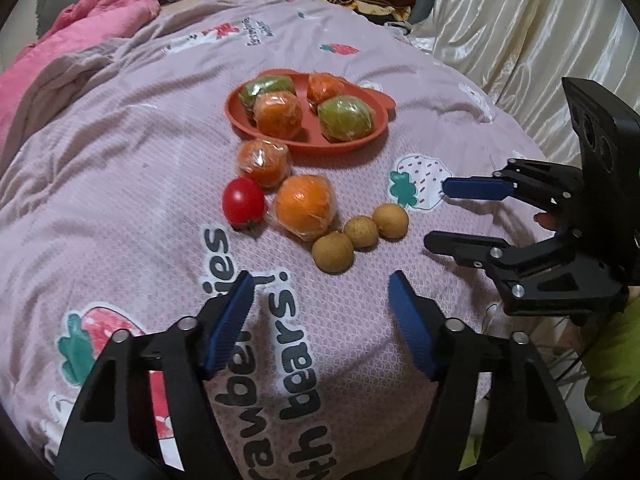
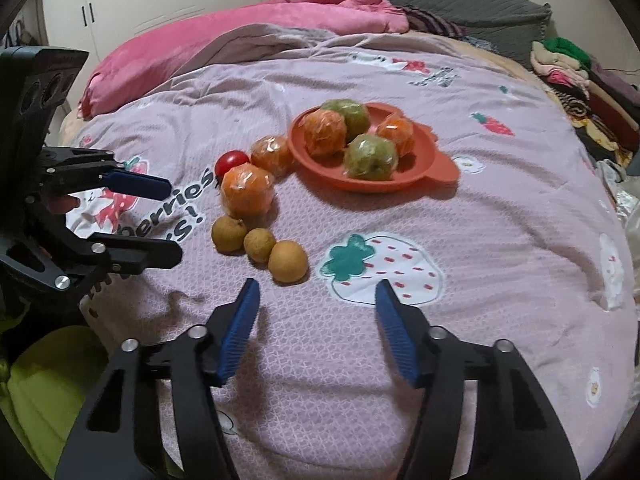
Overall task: Organize fruits
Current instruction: 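Grasp a small brown round fruit with the left tool while the right tool grasps a small yellow fruit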
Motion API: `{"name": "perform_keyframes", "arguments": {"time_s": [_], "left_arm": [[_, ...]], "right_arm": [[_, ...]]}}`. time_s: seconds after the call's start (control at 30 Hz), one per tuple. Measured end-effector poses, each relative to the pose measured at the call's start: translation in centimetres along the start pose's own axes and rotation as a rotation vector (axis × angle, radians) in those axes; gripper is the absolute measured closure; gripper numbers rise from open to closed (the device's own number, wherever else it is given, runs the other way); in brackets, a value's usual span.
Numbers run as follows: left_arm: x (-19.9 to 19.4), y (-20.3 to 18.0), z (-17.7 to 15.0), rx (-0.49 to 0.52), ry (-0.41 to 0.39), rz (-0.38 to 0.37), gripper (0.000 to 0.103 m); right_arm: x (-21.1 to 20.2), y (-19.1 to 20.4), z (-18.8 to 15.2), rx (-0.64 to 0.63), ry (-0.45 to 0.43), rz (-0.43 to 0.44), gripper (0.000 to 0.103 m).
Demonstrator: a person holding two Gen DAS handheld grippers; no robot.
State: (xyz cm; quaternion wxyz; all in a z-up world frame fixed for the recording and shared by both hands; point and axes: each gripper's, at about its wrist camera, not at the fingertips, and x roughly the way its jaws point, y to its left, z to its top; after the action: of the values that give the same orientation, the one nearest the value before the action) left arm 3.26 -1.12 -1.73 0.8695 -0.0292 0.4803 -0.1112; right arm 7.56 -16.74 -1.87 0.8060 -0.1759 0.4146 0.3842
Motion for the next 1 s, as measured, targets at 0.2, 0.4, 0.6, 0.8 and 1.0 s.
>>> {"name": "perform_keyframes", "arguments": {"time_s": [0.2,0.4,0.6,0.8,1.0], "left_arm": [[0.7,0.2,0.0,-0.008,0.016,-0.014,0.054],[1.2,0.3,0.2,-0.015,0.022,-0.023,0.058],[1.8,0.2,0.5,-0.021,0.026,-0.032,0.067],[2.7,0.1,1.2,-0.03,0.031,-0.039,0.073],[3.8,0.0,1.5,-0.032,0.036,-0.03,0.079]], "right_arm": [[1.0,0.3,0.3,-0.019,0.009,0.048,0.061],[2.0,0.6,0.8,-0.042,0.015,0.083,0.073],[2.8,0.5,1.1,-0.053,0.019,0.099,0.078],[2.8,0.1,1.1,-0.052,0.012,0.114,0.079],[2.2,-1.0,0.7,-0.018,-0.004,0.101,0.079]]}}
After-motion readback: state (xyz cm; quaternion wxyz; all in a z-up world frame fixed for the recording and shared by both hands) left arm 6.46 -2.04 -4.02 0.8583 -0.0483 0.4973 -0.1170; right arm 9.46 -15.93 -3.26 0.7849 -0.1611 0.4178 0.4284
